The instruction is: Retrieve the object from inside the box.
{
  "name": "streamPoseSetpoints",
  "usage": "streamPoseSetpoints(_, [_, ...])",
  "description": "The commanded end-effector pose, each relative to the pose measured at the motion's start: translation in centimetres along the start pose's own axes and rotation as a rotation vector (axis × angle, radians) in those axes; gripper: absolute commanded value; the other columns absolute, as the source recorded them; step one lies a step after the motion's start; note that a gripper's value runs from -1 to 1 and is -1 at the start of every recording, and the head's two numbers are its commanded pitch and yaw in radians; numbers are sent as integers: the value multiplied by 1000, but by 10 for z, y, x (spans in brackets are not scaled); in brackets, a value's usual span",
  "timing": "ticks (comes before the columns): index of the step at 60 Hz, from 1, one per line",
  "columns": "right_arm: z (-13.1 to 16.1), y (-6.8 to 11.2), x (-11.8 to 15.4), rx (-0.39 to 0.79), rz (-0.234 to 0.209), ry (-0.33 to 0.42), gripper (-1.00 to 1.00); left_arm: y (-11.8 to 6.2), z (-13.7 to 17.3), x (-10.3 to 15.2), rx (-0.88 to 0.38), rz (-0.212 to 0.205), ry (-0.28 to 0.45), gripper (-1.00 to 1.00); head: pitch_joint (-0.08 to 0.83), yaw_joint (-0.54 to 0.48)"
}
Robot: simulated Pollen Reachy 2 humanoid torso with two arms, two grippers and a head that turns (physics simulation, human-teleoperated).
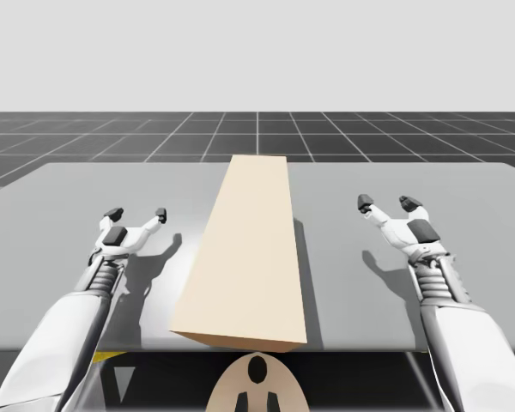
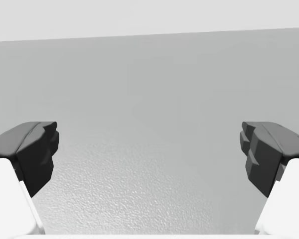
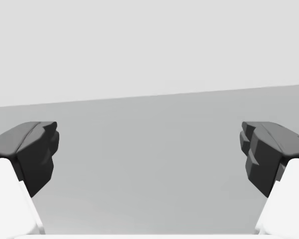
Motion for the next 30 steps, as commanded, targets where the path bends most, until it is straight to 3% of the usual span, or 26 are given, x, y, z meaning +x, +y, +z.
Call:
streamPoseSetpoints(1, [2, 1, 0, -20, -1, 25, -1000, 0, 0, 0, 0, 0, 2, -1000, -5, -3])
streamPoseSetpoints(7, [1, 2, -1, 23, 2, 34, -1000, 0, -1, -1, -2, -1, 5, -1000, -5, -3])
streamPoseSetpoints(12, [-2, 2, -7, 46, 33, 103, -1000, 0, -4, -4, -25, -12, 42, -1000, -5, -3])
streamPoseSetpoints(17, [-3, 5, -15, 111, 73, 150, -1000, -4, -4, -10, -112, -23, 108, -1000, -6, -3])
streamPoseSetpoints(20, [-3, 8, -17, 172, 70, 160, -1000, -7, -2, -11, -182, -27, 119, -1000, -5, -3])
streamPoseSetpoints(21, [-2, 11, -19, 218, 108, 178, -1000, -10, 0, -11, -239, -30, 115, -1000, -5, -3])
streamPoseSetpoints(27, [1, 18, -22, 315, 130, 181, -1000, -23, 10, -11, -379, -89, 95, -1000, -6, -7])
streamPoseSetpoints(28, [2, 21, -23, 347, 152, 169, -1000, -28, 14, -11, -430, -120, 83, -1000, -7, -9])
streamPoseSetpoints(30, [3, 24, -23, 379, 155, 165, -1000, -31, 17, -11, -462, -139, 76, -1000, -8, -9])
